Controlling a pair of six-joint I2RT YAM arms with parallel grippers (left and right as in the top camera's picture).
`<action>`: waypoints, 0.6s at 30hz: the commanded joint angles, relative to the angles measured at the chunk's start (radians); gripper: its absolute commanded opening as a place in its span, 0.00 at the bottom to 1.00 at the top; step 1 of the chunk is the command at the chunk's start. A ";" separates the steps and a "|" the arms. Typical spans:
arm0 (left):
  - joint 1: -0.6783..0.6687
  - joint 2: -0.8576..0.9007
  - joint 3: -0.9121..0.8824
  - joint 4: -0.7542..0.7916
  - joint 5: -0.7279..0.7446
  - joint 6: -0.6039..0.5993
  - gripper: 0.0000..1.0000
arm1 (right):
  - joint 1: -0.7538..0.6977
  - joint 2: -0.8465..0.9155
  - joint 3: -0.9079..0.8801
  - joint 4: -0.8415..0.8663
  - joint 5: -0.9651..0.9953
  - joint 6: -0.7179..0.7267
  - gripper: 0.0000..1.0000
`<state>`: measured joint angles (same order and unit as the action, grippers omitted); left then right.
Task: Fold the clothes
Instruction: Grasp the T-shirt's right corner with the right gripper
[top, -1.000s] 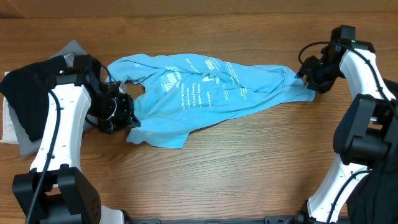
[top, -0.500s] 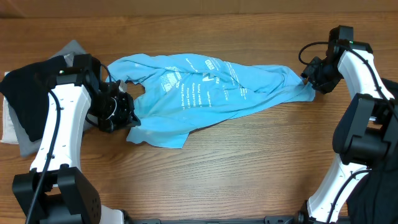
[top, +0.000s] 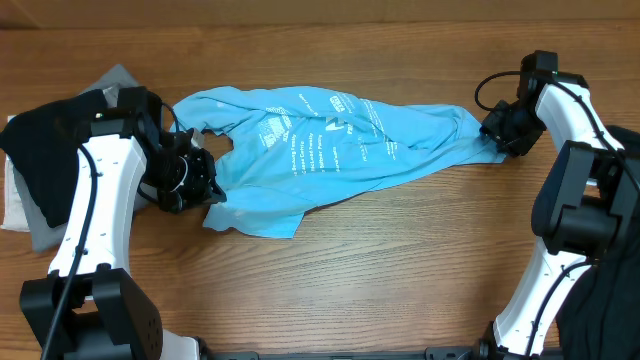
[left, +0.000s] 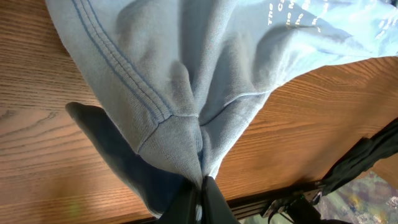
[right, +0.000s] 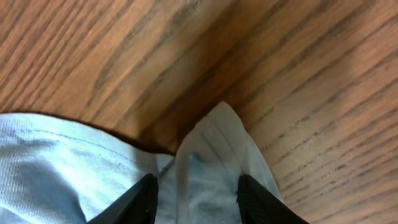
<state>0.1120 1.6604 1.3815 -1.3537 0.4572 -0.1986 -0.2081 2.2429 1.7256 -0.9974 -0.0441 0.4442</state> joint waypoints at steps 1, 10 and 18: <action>0.001 -0.021 0.016 0.002 0.019 0.019 0.04 | 0.005 0.007 -0.006 0.009 0.005 0.005 0.43; 0.001 -0.021 0.016 0.013 0.019 0.015 0.04 | 0.005 0.007 0.043 -0.021 -0.002 0.005 0.43; 0.001 -0.021 0.016 0.016 0.019 0.015 0.04 | 0.006 0.007 0.081 -0.036 -0.002 0.001 0.44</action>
<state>0.1120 1.6604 1.3815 -1.3388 0.4572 -0.1986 -0.2081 2.2490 1.7847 -1.0386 -0.0452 0.4438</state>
